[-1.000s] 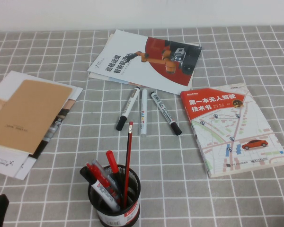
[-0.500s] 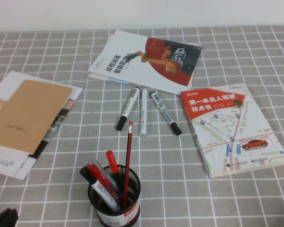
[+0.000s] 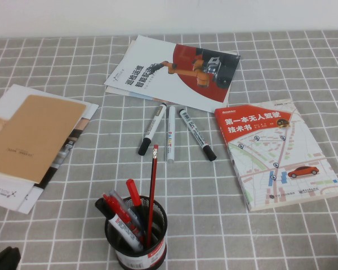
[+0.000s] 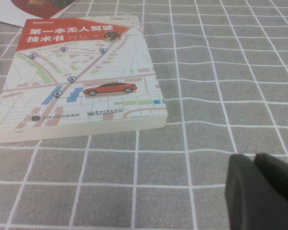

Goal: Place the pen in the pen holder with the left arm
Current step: Pick up the pen on the table

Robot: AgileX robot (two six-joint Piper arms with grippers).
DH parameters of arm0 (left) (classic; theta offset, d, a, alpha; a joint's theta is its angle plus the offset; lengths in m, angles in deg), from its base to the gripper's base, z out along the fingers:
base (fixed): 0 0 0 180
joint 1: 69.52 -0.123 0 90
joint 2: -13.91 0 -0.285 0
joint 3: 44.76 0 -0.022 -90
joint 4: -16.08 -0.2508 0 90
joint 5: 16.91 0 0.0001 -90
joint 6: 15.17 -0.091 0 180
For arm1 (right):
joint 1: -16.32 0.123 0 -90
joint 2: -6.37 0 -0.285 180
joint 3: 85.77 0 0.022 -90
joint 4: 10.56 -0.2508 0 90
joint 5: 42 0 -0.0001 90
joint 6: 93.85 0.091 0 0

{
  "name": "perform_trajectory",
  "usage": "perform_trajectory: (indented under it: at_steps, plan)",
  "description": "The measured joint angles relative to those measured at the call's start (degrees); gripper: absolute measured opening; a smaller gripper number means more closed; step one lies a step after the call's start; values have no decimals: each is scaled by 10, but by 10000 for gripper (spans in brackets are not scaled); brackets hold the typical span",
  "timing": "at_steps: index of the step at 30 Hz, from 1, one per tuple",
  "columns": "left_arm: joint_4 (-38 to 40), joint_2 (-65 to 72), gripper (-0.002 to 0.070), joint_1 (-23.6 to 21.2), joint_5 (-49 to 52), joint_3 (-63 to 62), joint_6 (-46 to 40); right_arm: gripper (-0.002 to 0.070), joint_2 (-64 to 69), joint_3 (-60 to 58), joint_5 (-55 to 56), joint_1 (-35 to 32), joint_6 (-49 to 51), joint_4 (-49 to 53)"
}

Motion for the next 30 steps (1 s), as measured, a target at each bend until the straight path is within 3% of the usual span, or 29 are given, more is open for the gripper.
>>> perform_trajectory:
  at_steps: [4, 12, 21, 30]
  plan:
    - [9, 0, -2, 0, -29, 0, -1, -15, 0, 0, 0, 0, 0, 0]
    - [115, 0, -2, 0, -154, 0, 75, -15, 0, 0, 0, 0, 0, 0]
    - [128, 0, -3, 0, -192, 0, 100, -15, 0, 0, 0, 0, 0, 0]
    - [124, 122, -3, 0, -25, -184, 84, -15, 0, 0, 0, 0, 0, 0]
